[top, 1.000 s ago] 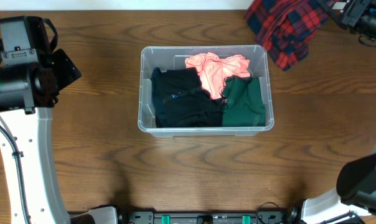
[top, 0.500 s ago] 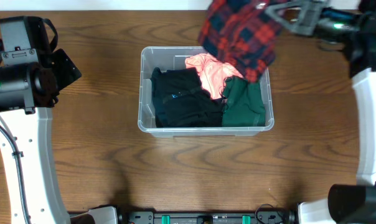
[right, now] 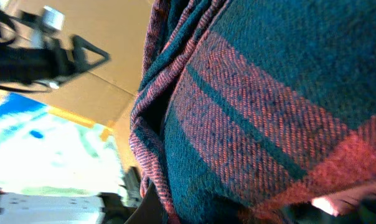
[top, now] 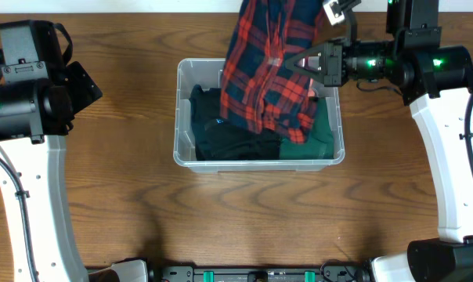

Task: Pack container
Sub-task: 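Lift the plaid shirt with the right gripper and lower it into the bin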

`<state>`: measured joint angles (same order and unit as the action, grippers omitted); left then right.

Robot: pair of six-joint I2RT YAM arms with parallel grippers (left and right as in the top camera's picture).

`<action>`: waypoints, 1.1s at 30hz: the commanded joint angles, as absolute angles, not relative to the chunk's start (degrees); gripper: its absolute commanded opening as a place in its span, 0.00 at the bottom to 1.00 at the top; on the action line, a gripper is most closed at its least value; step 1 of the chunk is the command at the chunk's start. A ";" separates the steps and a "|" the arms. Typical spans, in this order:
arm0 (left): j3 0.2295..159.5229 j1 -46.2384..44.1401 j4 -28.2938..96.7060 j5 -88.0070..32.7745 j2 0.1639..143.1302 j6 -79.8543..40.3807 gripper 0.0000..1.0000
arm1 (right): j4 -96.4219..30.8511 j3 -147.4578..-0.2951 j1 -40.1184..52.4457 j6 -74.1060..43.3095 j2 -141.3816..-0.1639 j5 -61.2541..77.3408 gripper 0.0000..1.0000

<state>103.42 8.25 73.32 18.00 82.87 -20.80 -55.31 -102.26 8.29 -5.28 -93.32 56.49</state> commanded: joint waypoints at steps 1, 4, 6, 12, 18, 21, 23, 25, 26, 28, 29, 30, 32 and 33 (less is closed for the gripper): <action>103.20 8.56 73.52 18.70 82.67 -21.08 0.98 | -54.57 -102.98 8.32 -5.78 -91.07 50.57 0.01; 103.20 8.56 73.52 18.70 82.67 -21.08 0.98 | -51.64 -102.98 8.43 -19.05 -91.07 44.95 0.01; 103.20 8.56 73.52 18.72 82.67 -21.08 0.98 | -48.77 -102.98 8.99 -29.17 -91.07 41.60 0.01; 103.20 8.56 73.52 18.70 82.67 -21.08 0.98 | -39.88 -102.98 13.63 -53.30 -91.07 28.53 0.01; 103.20 8.56 73.52 18.70 82.67 -21.08 0.98 | -34.11 -102.98 19.79 -57.28 -91.07 21.50 0.01; 103.20 8.56 73.52 18.72 82.67 -21.08 0.98 | -35.11 -102.98 21.85 -50.37 -91.07 23.05 0.01; 103.20 8.56 73.52 18.70 82.67 -21.08 0.98 | -37.17 -102.98 22.20 -43.03 -91.07 29.30 0.01; 103.20 8.56 73.52 18.70 82.67 -21.08 0.98 | -39.81 -102.98 21.96 -33.71 -91.07 37.23 0.01; 103.20 8.56 73.52 18.70 82.67 -21.08 0.98 | -40.93 -102.98 21.87 -28.10 -91.07 41.19 0.01; 103.20 8.56 73.52 18.70 82.67 -21.08 0.98 | -44.69 -102.98 21.76 -17.58 -91.07 46.83 0.01; 103.20 8.56 73.52 18.70 82.67 -21.08 0.98 | -47.35 -102.98 21.76 -14.26 -91.05 47.00 0.01; 103.20 8.56 73.52 18.70 82.67 -21.08 0.98 | -50.33 -103.00 21.76 -9.50 -91.00 46.96 0.01; 103.20 8.56 73.52 18.70 82.67 -21.08 0.98 | -55.53 -103.02 21.69 -1.15 -91.00 46.22 0.01; 103.20 8.56 73.52 18.70 82.67 -21.08 0.98 | -57.76 -103.02 21.67 1.87 -91.00 45.08 0.01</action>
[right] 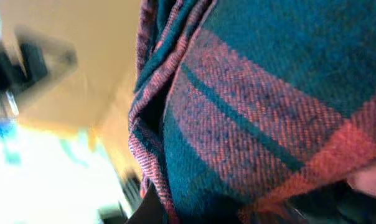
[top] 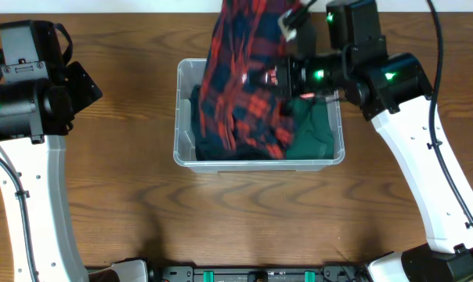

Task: Pack container
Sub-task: 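Lift the plaid shirt with the right gripper and lower it into the bin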

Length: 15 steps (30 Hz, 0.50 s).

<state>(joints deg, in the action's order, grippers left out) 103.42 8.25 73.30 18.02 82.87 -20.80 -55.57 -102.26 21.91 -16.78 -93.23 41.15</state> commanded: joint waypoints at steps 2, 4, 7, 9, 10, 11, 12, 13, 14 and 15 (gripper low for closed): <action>103.20 8.56 73.52 18.70 82.67 -21.08 0.98 | -61.63 -103.09 21.67 7.01 -91.00 40.75 0.01; 103.20 8.56 73.52 18.70 82.67 -21.08 0.98 | -63.83 -103.13 21.65 9.10 -91.00 35.59 0.01; 103.20 8.56 73.52 18.70 82.67 -21.08 0.98 | -65.39 -103.59 21.65 9.08 -91.00 32.34 0.01; 103.20 8.56 73.52 18.70 82.67 -21.08 0.98 | -64.77 -103.96 21.67 6.98 -91.00 32.38 0.01; 103.20 8.56 73.52 18.70 82.67 -21.08 0.98 | -63.61 -104.09 21.67 3.84 -91.00 32.34 0.01; 103.20 8.56 73.52 18.70 82.67 -21.08 0.98 | -61.87 -104.09 21.65 -0.69 -91.00 32.34 0.01; 103.20 8.56 73.52 18.70 82.67 -21.08 0.98 | -60.20 -104.09 21.67 -4.78 -91.00 32.34 0.01; 103.20 8.56 73.52 18.70 82.67 -21.08 0.98 | -58.41 -104.09 21.67 -9.67 -91.00 32.32 0.01; 103.20 8.56 73.52 18.72 82.67 -21.08 0.98 | -56.25 -104.09 21.67 -16.49 -91.00 32.34 0.01; 103.20 8.56 73.52 18.70 82.67 -21.08 0.98 | -54.39 -104.09 21.67 -22.48 -91.00 32.29 0.01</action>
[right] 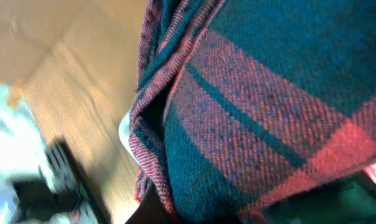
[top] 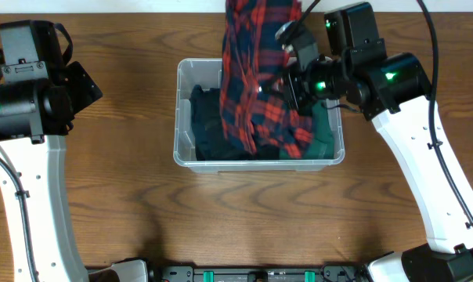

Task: Pack container
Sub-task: 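Lift the plaid shirt with the right gripper and lower it into the bin, then push the plaid shirt down into the bin with the right gripper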

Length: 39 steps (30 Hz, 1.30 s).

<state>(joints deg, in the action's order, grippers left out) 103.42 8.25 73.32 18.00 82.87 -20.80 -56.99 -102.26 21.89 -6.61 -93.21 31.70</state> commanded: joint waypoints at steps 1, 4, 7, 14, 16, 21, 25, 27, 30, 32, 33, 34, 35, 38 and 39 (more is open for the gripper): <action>103.20 8.56 73.52 18.70 82.67 -21.08 0.98 | -52.14 -104.09 21.74 -29.61 -91.00 31.35 0.01; 103.20 8.56 73.52 18.70 82.67 -21.08 0.98 | -46.06 -104.09 22.15 -49.63 -91.00 25.10 0.01; 103.20 8.56 73.52 18.70 82.67 -21.08 0.98 | -36.45 -104.09 23.44 -61.41 -91.02 16.88 0.01; 103.20 8.56 73.52 18.72 82.67 -21.08 0.98 | -26.00 -104.09 28.29 -71.05 -91.02 -1.87 0.01; 103.20 8.56 73.52 18.72 82.67 -21.08 0.98 | -26.17 -104.09 29.45 -71.96 -91.02 -5.21 0.02; 103.20 8.56 73.52 18.72 82.67 -21.08 0.98 | -26.79 -104.09 31.18 -72.03 -91.02 -8.38 0.02; 103.20 8.56 73.52 18.72 82.67 -21.08 0.98 | -26.85 -104.09 31.20 -73.93 -91.05 -8.62 0.02; 103.20 8.56 73.52 18.70 82.67 -21.08 0.98 | -27.00 -104.09 31.22 -75.02 -91.02 -8.58 0.02; 103.20 8.56 73.52 18.70 82.67 -21.08 0.98 | -27.94 -104.09 32.05 -75.88 -91.05 -8.60 0.02; 103.20 8.56 73.52 18.70 82.67 -21.08 0.98 | -29.30 -104.09 32.86 -75.88 -91.05 -8.97 0.02; 103.20 8.56 73.49 18.70 82.67 -21.08 0.98 | -30.59 -104.07 33.43 -75.85 -91.05 -9.52 0.02; 103.20 8.56 73.49 18.70 82.67 -21.08 0.98 | -32.27 -104.05 33.95 -76.40 -91.09 -9.93 0.01; 103.20 8.56 73.52 18.70 82.67 -21.08 0.98 | -34.26 -103.94 34.50 -77.58 -91.09 -10.22 0.02; 103.20 8.56 73.52 18.72 82.67 -21.08 0.98 | -37.85 -102.26 36.12 -81.25 -91.11 -11.31 0.02; 103.20 8.56 73.52 18.70 82.67 -21.08 0.98 | -38.00 -101.25 36.73 -82.06 -91.13 -11.86 0.02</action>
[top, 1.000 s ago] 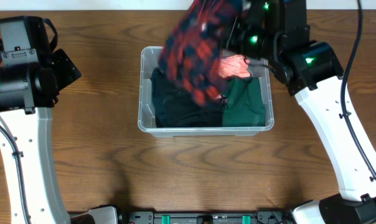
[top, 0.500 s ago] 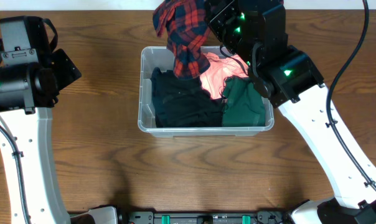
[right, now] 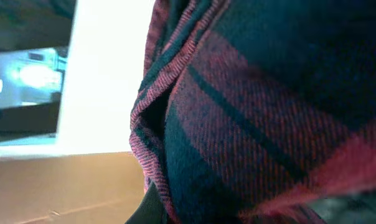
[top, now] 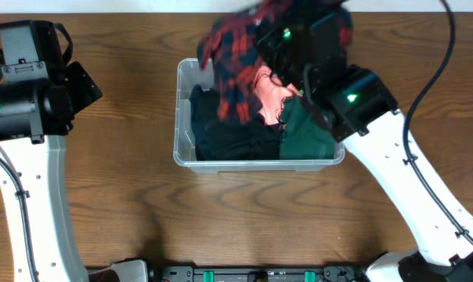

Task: Pack container
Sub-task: 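Push the plaid shirt down into the bin with the right gripper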

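Observation:
A clear plastic container stands mid-table with black clothes, a green garment and a pink one inside. My right gripper is raised over the container's back edge and shut on a red and blue plaid shirt. The shirt hangs bunched over the back left of the container. Plaid cloth fills the right wrist view, with one dark finger showing at the bottom. My left arm stays at the far left, its jaws hidden.
Brown wooden table runs all round the container. The right arm's white link crosses the table to the container's right. A pale wall strip borders the far edge.
The right arm has swung leftward over the container's back. The plaid shirt, which hung long over the middle, is now bunched high at the back left, and a pink garment shows.
The right gripper held the plaid shirt hanging over the container's right half, the arm reaching in from the right. Then arm and shirt stood further left over the middle. Now the wrist is turned upward above the back edge, still gripping the shirt. The left arm never moved.

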`<state>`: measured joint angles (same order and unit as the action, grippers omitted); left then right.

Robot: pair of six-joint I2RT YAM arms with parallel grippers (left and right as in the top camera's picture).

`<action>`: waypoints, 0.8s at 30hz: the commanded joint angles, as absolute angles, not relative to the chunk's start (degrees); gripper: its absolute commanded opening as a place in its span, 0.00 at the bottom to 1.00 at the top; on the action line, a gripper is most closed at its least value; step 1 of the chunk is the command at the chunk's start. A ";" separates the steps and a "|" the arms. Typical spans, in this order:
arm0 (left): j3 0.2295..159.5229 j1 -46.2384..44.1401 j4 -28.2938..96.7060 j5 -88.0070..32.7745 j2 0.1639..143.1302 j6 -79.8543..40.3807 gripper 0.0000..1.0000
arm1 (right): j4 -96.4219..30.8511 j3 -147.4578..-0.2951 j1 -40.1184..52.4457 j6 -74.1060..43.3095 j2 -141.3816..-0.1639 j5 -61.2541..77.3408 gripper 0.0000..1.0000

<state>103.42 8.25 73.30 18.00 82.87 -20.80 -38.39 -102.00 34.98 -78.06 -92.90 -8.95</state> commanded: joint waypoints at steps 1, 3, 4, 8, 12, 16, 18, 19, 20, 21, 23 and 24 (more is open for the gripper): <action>103.20 8.56 73.52 18.70 82.67 -21.08 0.98 | -37.87 -100.09 37.23 -83.29 -91.13 -12.14 0.02; 103.20 8.56 73.52 18.70 82.67 -21.08 0.98 | -36.38 -96.95 38.26 -86.83 -91.13 -11.92 0.02; 103.20 8.56 73.52 18.70 82.67 -21.08 0.98 | -35.27 -95.53 38.72 -88.09 -91.13 -11.55 0.01; 103.20 8.56 73.52 18.70 82.67 -21.08 0.98 | -26.13 -88.27 40.07 -92.12 -91.13 -9.82 0.02; 103.20 8.56 73.52 18.72 82.67 -21.08 0.98 | -18.85 -81.67 40.14 -95.98 -91.13 -8.99 0.02; 103.20 8.56 73.52 18.70 82.67 -21.08 0.98 | -15.46 -76.93 39.72 -99.07 -91.13 -8.29 0.01; 103.20 8.56 73.52 18.70 82.67 -21.08 0.98 | -15.57 -75.94 39.72 -99.15 -91.13 -8.08 0.02; 103.20 8.56 73.52 18.70 82.67 -21.08 0.98 | -16.62 -75.90 39.72 -99.15 -91.13 -8.08 0.01; 103.20 8.56 73.52 18.70 82.67 -21.08 0.98 | -17.43 -75.90 39.70 -99.13 -91.11 -8.08 0.01; 103.20 8.56 73.52 18.70 82.67 -21.08 0.98 | -18.06 -75.90 39.70 -99.07 -91.05 -8.08 0.02; 103.20 8.56 73.52 18.70 82.67 -21.08 0.98 | -19.29 -75.90 39.72 -97.45 -90.87 -8.08 0.02; 103.20 8.56 73.52 18.70 82.67 -21.08 0.98 | -20.25 -75.90 39.72 -96.68 -90.74 -7.90 0.02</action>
<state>103.42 8.25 73.32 18.00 82.87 -20.80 -19.31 -75.57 39.83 -97.47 -92.60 -7.68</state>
